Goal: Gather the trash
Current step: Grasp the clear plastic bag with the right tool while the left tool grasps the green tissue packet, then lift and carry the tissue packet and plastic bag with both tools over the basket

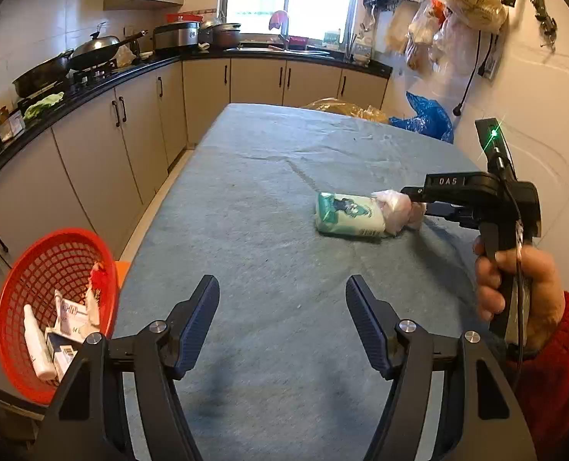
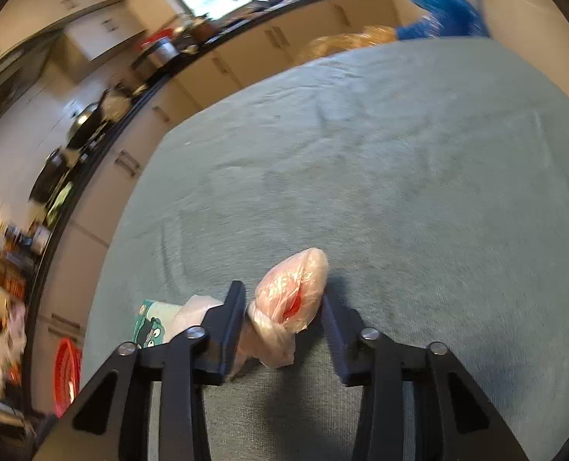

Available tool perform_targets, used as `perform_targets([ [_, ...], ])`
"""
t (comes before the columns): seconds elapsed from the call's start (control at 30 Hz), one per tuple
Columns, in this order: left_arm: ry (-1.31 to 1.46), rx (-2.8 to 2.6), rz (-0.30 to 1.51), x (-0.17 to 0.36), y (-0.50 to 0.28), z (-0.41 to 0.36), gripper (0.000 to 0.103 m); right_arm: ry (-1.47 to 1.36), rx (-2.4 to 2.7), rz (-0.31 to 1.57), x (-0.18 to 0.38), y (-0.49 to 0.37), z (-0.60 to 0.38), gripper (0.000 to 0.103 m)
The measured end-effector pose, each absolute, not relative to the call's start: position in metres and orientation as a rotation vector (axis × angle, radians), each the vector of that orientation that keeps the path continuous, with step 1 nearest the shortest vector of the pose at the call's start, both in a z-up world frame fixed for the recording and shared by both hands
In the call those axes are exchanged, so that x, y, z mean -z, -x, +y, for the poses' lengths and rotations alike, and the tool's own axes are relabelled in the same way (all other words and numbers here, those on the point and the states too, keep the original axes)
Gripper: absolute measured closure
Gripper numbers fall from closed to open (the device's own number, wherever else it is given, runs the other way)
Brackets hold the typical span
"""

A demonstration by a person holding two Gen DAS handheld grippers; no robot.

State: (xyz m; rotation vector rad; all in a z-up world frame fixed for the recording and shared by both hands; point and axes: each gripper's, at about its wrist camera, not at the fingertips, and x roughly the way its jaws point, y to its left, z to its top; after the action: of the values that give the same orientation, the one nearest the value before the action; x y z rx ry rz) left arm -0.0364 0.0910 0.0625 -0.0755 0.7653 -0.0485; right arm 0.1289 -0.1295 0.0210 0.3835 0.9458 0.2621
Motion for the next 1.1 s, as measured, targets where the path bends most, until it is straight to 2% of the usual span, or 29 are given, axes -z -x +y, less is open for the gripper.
perform_targets([
  [0.17,0.073,0.042,0.795,-0.068,0.011,0.072,0.035,-0.418,-0.326,0.867,-0.031,-0.118,-0.142,0.064],
  [0.23,0.085,0.041,0.809,-0.070,-0.005,0.063,0.030,-0.425,-0.312,0.814,-0.040,-0.110,-0.152,0.064],
  [0.4,0.150,0.030,0.889,-0.062,-0.051,0.048,0.029,-0.489,-0.224,0.708,-0.058,-0.098,-0.183,0.064],
  [0.5,0.179,0.020,0.952,-0.050,-0.082,0.037,0.025,-0.510,-0.168,0.653,-0.067,-0.089,-0.197,0.064],
  [0.8,0.225,-0.117,1.022,-0.015,-0.148,0.032,0.024,-0.622,-0.167,0.653,-0.067,-0.091,-0.214,0.064],
  [1.0,0.203,-0.026,1.030,-0.008,-0.147,0.027,0.024,-0.657,-0.191,0.666,-0.064,-0.091,-0.219,0.064],
  [1.1,0.168,0.049,1.047,-0.008,-0.118,0.018,0.024,-0.666,-0.198,0.671,-0.064,-0.092,-0.218,0.064],
])
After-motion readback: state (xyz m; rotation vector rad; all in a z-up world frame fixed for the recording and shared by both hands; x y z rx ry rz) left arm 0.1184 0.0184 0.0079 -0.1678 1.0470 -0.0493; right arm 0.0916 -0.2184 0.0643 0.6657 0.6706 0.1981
